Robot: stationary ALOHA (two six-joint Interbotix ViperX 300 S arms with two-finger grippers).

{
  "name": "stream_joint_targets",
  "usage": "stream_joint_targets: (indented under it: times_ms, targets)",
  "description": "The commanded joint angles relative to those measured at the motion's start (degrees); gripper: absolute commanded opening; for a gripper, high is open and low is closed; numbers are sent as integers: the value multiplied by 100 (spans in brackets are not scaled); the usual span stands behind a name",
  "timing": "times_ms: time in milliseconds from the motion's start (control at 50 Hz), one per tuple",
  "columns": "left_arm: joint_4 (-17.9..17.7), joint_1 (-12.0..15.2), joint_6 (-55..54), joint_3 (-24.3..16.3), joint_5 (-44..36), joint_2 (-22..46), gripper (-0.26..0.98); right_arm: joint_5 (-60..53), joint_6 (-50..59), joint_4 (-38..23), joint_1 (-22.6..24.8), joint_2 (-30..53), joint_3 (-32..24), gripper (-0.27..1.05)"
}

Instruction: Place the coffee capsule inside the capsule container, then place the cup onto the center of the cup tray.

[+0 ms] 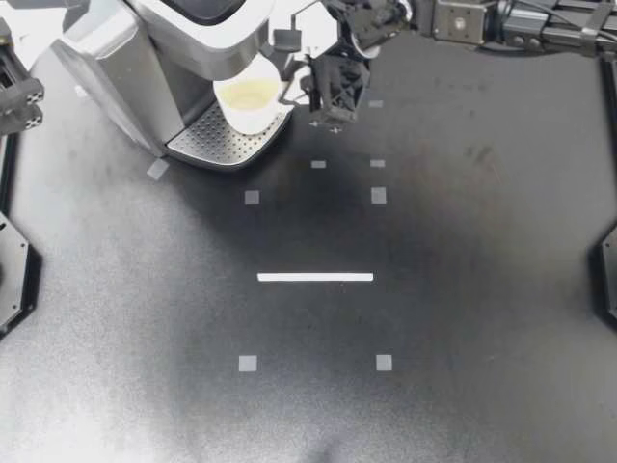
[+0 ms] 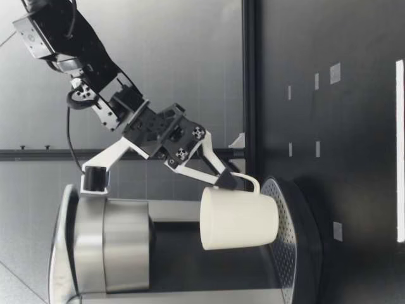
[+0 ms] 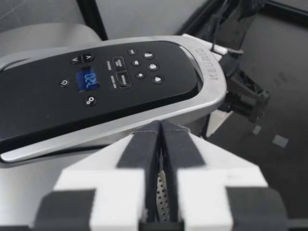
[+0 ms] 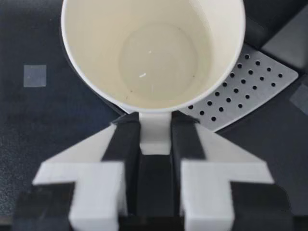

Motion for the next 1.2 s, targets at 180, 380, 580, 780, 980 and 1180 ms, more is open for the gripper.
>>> stream_joint_targets:
  times_ms: [180,380,580,780,980,1180]
  targets:
    - [35,-9,-237,-26,-44,-62,11,9,-9,18,62,-26,-237,22]
    - [35,-9,-272,26,-44,-88,11,18,26,9,79,44,-290,23]
    - [35,-9,-272,18,-88,-88,11,35,53,18,79,-9,-290,35]
    - [35,-9,-272,26,-149,-88,11,26,97,18,79,-97,-264,61]
    - [35,-9,-272,70,-281,-88,11,-9,105,18,70,-343,-88,60]
    - [70,-9,-281,79,-650,-44,11,-325,123,18,0,-853,466,60]
